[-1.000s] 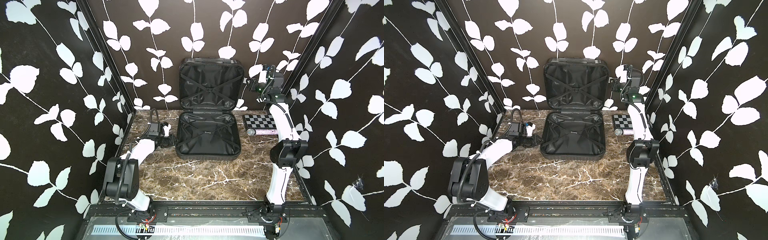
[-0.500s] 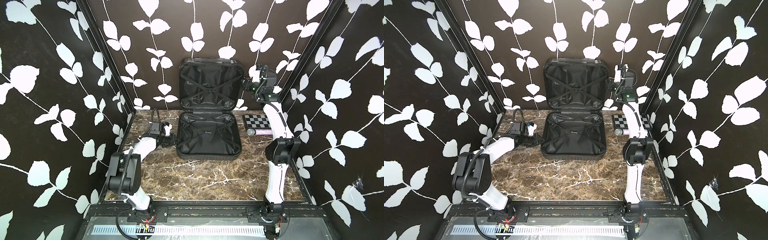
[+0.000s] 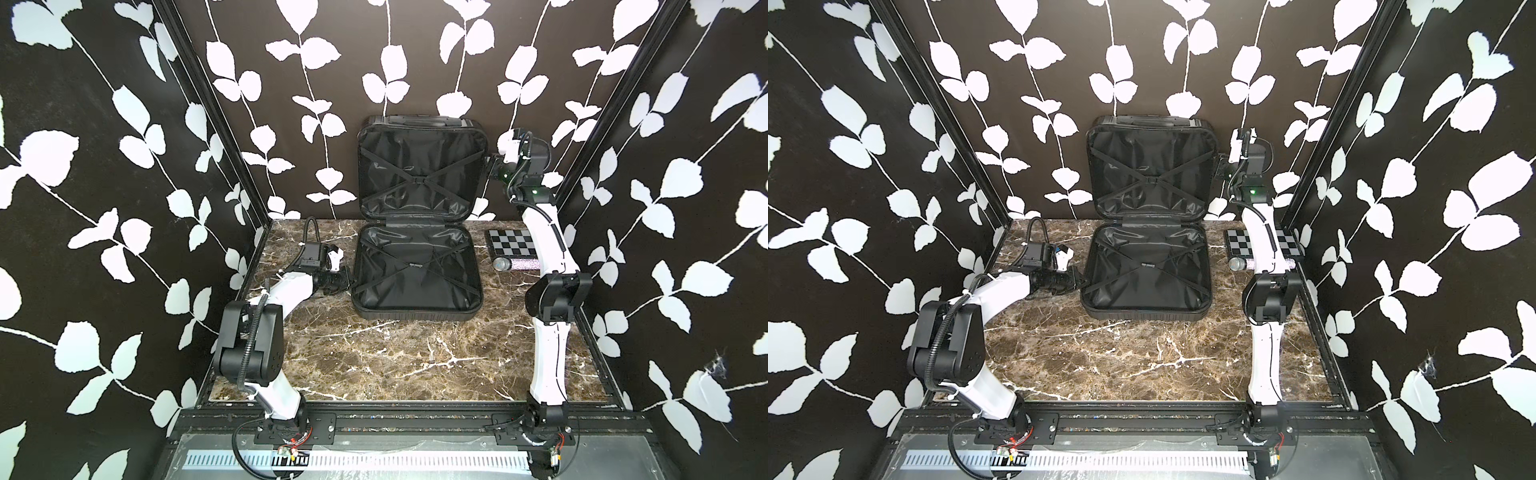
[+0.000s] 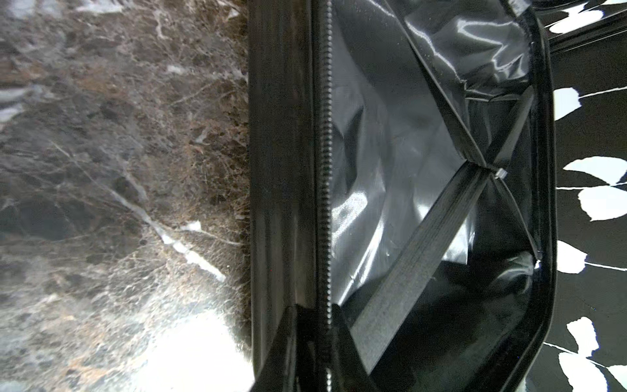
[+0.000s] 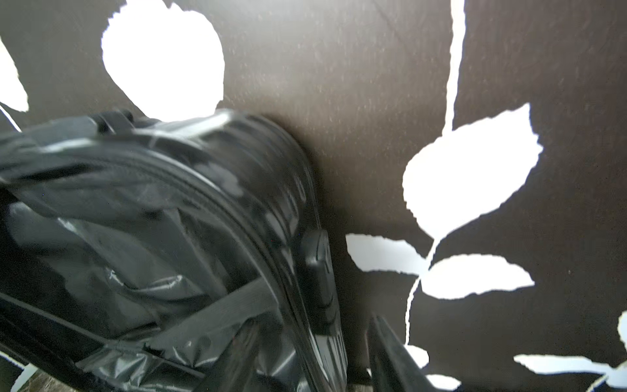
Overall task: Close the suitcase zippers
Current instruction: Close the suitcase at the center of the board.
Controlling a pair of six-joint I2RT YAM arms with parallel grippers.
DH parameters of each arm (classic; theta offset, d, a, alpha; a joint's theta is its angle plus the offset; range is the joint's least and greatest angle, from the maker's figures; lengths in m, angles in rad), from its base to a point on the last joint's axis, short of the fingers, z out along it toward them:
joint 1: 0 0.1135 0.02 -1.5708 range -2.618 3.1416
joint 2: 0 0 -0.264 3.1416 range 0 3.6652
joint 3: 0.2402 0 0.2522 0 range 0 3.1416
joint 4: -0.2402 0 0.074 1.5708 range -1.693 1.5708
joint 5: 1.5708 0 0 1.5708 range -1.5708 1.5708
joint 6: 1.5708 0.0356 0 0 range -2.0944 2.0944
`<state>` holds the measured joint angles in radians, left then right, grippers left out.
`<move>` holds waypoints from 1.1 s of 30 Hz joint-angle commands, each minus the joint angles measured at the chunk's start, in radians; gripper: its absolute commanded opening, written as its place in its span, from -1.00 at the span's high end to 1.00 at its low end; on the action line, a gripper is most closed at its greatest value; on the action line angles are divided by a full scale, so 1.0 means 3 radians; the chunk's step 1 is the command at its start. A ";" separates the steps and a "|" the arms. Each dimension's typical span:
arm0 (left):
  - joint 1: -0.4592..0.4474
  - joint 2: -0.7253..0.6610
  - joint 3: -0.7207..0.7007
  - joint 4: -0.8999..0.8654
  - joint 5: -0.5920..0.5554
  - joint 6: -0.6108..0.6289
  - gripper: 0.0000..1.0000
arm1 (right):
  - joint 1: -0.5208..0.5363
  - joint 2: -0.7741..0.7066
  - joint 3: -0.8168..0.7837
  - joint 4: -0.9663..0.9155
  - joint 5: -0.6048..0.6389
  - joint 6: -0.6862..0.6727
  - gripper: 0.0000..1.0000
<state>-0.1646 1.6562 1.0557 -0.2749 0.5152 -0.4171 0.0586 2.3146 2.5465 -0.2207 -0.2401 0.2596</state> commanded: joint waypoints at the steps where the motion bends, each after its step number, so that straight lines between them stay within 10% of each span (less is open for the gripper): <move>1: -0.0021 0.0025 0.0119 0.0101 0.0119 0.0017 0.77 | 0.0019 0.0056 0.0110 0.0245 0.0004 0.0014 -0.03; 20: -0.0021 0.0229 0.0183 0.0085 0.0092 0.0051 0.87 | 0.0093 0.0343 0.0409 0.0388 0.0258 -0.0027 0.11; 33: -0.0024 0.0280 0.0213 0.0221 0.0093 -0.0103 0.88 | 0.0116 -0.0020 -0.0169 0.0379 -0.0052 -0.0154 0.97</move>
<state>-0.1604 1.6978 1.0973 -0.2955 0.5205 -0.4042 0.0879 2.3730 2.5530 -0.1207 -0.1917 0.2138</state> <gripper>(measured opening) 0.128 0.081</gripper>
